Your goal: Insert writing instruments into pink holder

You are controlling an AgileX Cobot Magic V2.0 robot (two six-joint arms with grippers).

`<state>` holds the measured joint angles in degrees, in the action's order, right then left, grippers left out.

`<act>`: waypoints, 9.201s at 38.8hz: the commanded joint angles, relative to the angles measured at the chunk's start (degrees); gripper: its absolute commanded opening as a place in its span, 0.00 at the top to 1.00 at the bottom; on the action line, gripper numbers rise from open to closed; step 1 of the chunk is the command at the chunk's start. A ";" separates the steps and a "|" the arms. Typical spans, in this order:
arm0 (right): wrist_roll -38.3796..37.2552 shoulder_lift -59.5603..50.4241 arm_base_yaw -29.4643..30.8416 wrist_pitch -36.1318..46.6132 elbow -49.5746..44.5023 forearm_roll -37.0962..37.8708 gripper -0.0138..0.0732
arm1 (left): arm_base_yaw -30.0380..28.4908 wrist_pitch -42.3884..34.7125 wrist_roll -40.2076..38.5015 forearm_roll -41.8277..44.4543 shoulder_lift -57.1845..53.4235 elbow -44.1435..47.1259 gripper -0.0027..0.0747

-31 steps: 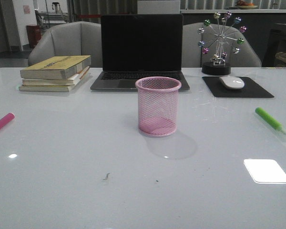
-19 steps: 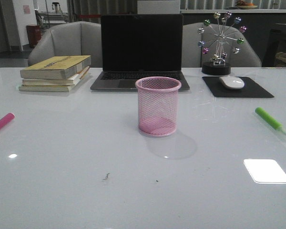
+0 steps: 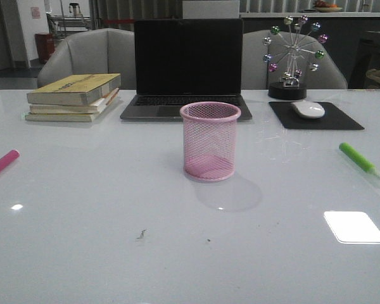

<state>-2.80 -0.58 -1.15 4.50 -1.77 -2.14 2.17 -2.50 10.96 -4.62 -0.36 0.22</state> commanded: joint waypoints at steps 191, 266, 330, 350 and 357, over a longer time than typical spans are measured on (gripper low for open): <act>1.89 84.06 0.15 -39.29 70.98 5.34 0.45 | 0.19 5.25 -1.24 -6.88 51.62 -41.72 0.37; 1.94 115.26 2.03 -38.22 83.28 0.97 0.45 | 0.19 0.23 -1.24 -6.88 51.62 -41.72 0.37; 2.80 96.58 -18.38 2.38 81.08 0.60 0.78 | 0.19 -2.87 -1.24 -6.88 51.62 -41.76 0.37; -0.68 105.06 -26.68 37.50 62.24 3.71 0.78 | 0.19 -2.87 -1.24 -6.88 51.62 -41.76 0.37; -0.68 106.66 -26.63 36.25 61.86 3.71 0.77 | 0.19 -2.87 -1.24 -6.88 51.62 -41.76 0.37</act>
<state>-3.41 108.76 -27.92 36.04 58.83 1.12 2.17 -0.30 9.85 -11.02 51.58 -39.39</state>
